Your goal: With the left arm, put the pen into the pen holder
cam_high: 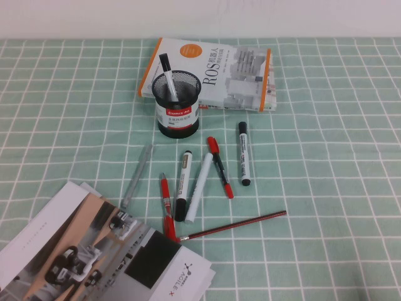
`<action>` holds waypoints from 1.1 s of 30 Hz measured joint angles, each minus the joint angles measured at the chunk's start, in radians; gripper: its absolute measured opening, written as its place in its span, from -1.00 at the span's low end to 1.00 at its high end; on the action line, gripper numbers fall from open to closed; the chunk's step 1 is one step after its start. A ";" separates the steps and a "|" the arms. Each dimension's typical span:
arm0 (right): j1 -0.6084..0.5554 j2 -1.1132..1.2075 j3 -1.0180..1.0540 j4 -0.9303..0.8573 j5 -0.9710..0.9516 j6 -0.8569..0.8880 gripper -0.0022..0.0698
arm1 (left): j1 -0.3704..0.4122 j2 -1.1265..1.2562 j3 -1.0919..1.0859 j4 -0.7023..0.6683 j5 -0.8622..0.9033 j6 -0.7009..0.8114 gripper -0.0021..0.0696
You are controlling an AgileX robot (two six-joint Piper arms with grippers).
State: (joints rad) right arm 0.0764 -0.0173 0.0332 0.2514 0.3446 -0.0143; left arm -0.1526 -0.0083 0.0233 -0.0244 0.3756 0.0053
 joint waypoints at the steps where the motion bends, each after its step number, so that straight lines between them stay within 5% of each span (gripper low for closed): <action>1: 0.000 0.000 0.000 0.000 0.000 0.000 -1.00 | 0.000 0.000 0.000 0.000 0.000 0.000 -0.95; 33: 0.000 0.000 0.000 0.000 0.000 0.000 -1.00 | 0.000 0.000 0.003 -0.086 -0.068 -0.051 -0.95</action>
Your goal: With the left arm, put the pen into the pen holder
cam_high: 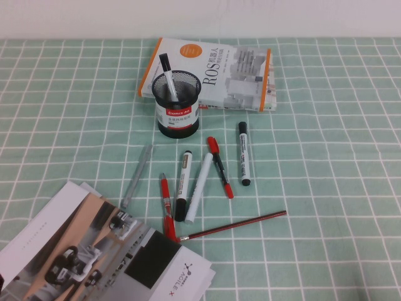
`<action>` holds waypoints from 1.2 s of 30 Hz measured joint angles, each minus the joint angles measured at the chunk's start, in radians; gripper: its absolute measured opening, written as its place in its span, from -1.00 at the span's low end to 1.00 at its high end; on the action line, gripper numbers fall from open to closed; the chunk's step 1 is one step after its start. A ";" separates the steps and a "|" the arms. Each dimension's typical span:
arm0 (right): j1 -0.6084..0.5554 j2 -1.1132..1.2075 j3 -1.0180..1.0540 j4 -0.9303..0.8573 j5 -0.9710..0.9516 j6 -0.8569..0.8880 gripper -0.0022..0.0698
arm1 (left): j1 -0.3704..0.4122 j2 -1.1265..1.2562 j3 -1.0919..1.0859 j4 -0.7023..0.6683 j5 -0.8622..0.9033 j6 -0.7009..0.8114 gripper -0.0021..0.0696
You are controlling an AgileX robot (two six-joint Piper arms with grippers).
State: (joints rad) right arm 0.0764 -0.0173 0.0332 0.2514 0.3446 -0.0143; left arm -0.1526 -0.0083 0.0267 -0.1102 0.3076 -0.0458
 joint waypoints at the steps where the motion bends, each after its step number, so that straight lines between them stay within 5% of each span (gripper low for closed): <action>1: 0.000 0.000 0.000 0.000 0.000 0.000 -1.00 | 0.000 0.000 0.000 -0.025 -0.015 -0.026 -0.95; 15: 0.000 0.000 0.000 0.000 0.000 0.000 -1.00 | 0.000 0.000 0.000 -0.111 -0.256 -0.092 -0.95; 28: 0.000 0.000 0.000 0.000 0.000 0.000 -1.00 | 0.000 0.394 -0.470 -0.117 0.201 -0.090 -0.95; 36: 0.000 0.000 0.000 0.000 0.000 0.000 -1.00 | 0.000 0.810 -0.774 -0.255 0.400 0.129 -0.95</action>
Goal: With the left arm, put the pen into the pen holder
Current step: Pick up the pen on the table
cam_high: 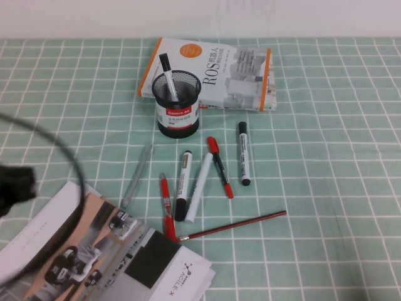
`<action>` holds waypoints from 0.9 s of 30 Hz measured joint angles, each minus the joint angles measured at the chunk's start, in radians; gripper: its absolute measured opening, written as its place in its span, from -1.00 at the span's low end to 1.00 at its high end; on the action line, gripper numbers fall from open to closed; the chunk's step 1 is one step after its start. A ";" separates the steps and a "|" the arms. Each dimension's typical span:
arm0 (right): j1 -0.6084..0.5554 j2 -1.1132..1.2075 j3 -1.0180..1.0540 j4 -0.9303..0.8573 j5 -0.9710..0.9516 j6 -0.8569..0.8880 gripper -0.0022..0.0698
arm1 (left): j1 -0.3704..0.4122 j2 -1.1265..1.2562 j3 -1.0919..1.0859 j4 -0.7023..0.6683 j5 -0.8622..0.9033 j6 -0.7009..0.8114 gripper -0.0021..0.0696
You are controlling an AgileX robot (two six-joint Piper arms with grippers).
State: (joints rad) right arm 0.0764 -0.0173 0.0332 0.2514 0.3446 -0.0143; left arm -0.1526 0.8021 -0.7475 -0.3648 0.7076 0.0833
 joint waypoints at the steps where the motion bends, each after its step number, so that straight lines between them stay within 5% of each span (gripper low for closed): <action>1: 0.000 0.000 0.000 0.000 0.000 0.000 -1.00 | 0.000 0.045 -0.023 -0.026 0.008 0.036 -0.95; 8: 0.000 0.000 0.000 0.000 0.000 0.000 -1.00 | -0.067 0.413 -0.209 -0.089 0.059 0.160 -0.95; 18: 0.000 0.000 0.000 0.000 0.000 0.000 -1.00 | -0.253 0.767 -0.436 0.146 0.135 0.052 -0.95; 27: 0.000 0.000 0.000 0.000 0.000 0.000 -1.00 | -0.279 0.993 -0.622 0.243 0.217 0.044 -0.95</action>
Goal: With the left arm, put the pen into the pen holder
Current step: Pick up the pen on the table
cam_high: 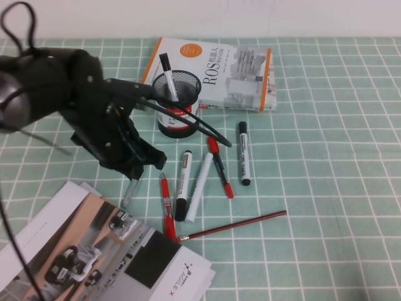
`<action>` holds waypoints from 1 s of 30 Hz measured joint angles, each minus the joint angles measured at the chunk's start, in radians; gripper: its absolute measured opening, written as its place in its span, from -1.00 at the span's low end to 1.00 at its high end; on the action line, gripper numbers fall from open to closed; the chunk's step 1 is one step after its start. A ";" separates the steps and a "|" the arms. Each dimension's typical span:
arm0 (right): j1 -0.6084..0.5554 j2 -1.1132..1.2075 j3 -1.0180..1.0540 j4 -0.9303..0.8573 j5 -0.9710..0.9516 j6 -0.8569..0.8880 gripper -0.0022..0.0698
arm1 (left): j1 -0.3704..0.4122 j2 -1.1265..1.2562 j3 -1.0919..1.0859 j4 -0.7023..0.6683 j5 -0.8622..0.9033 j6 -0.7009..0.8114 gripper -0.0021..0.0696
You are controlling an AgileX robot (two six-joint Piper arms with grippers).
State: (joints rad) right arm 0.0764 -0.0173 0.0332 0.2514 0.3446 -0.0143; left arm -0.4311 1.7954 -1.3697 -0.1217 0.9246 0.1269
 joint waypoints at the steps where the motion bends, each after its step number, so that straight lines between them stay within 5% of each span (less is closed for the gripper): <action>1: 0.000 0.000 0.000 0.000 0.000 0.000 -1.00 | 0.000 0.020 -0.016 0.016 0.001 0.003 -0.94; 10: 0.000 0.000 0.000 0.000 0.000 0.000 -1.00 | 0.000 0.153 -0.125 0.058 0.043 -0.018 -0.44; 30: 0.000 0.000 0.000 0.000 0.000 0.000 -1.00 | 0.000 0.282 -0.190 0.141 0.072 -0.127 -0.46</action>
State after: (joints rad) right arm 0.0764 -0.0173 0.0332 0.2514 0.3446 -0.0143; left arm -0.4311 2.0774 -1.5598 0.0190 0.9969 0.0000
